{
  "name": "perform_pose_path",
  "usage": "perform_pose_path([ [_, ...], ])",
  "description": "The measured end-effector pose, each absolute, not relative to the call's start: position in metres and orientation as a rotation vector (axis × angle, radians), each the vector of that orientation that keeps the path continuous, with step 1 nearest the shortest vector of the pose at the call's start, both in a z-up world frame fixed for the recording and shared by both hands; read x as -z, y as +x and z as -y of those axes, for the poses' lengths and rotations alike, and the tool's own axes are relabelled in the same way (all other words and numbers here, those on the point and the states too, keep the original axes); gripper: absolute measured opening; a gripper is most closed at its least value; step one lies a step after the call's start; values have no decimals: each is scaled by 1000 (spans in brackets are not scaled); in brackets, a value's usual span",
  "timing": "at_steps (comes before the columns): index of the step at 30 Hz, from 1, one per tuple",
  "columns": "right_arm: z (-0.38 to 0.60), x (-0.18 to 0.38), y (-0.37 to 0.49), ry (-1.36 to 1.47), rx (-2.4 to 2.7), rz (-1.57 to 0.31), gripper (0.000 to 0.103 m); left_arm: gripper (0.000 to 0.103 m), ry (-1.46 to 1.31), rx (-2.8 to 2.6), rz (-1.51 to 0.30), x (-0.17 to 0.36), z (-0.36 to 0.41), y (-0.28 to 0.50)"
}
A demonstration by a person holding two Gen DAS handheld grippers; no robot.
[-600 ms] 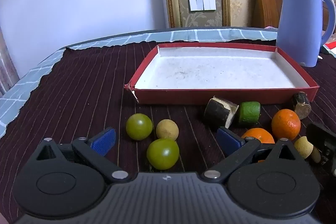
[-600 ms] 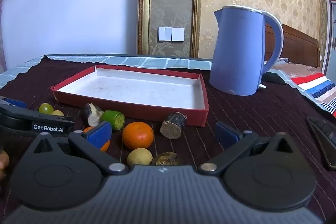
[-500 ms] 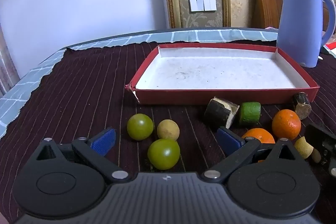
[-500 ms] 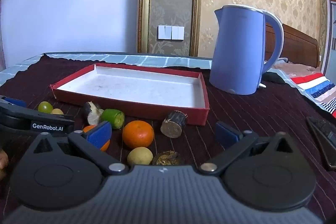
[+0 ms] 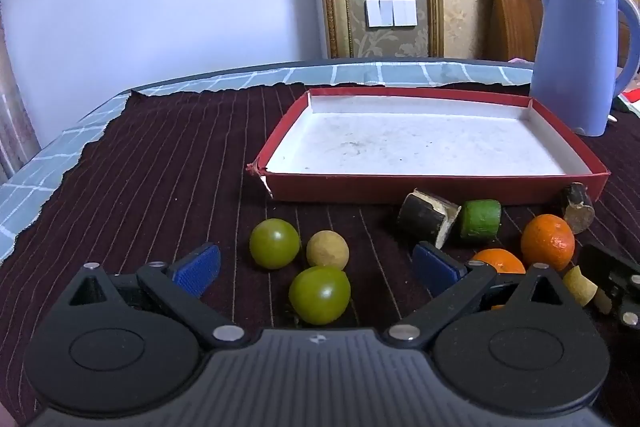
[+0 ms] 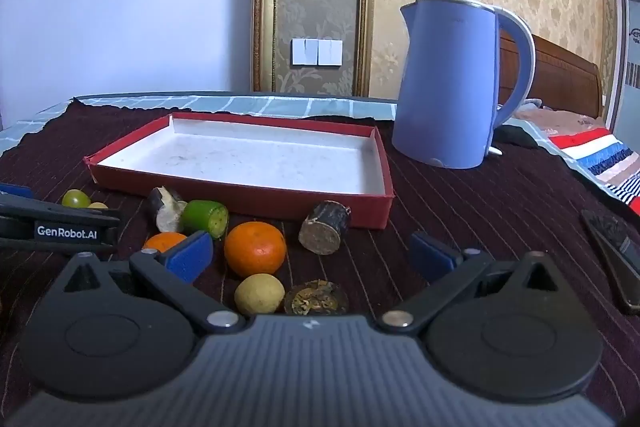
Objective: Organize fruits
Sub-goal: 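Move both tools toward the fruits lying in front of the red tray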
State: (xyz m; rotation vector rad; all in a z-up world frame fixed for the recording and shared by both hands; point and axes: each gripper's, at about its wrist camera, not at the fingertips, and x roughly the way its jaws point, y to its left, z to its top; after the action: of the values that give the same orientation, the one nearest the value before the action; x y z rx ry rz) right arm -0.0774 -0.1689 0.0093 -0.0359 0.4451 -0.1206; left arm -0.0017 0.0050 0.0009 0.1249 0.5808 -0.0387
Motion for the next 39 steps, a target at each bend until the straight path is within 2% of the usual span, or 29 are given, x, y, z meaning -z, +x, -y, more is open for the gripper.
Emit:
perform_pose_path([
  [19,190,-5,-65,155,171,-542,103,103,124,45,-558,-3,-8,-8],
  [39,195,-4,-62,177,188,-551,103,103,136,62,-531,-4,-8,-13],
])
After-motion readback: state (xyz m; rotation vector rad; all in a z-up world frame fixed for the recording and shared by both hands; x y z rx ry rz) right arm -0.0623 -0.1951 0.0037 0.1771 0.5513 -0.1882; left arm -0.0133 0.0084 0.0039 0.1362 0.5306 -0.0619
